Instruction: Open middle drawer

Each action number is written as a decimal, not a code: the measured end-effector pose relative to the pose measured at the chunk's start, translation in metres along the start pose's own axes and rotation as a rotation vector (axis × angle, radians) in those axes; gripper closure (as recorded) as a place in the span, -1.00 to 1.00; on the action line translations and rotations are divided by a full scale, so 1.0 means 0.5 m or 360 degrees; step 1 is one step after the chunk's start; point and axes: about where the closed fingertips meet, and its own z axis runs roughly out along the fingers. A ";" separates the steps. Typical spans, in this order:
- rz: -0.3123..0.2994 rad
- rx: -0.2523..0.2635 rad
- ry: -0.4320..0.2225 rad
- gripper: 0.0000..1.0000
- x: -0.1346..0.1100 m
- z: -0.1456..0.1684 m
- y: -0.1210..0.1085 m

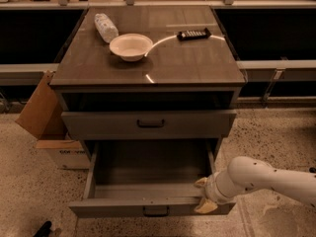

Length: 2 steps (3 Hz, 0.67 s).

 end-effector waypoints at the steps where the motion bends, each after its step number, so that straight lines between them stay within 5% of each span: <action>1: -0.0010 0.0029 -0.0035 -1.00 0.013 -0.044 -0.034; 2: -0.0034 0.0084 -0.0057 -1.00 0.024 -0.121 -0.077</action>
Offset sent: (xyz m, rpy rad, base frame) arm 0.0543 -0.0771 0.0956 0.0348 -0.1154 -0.0087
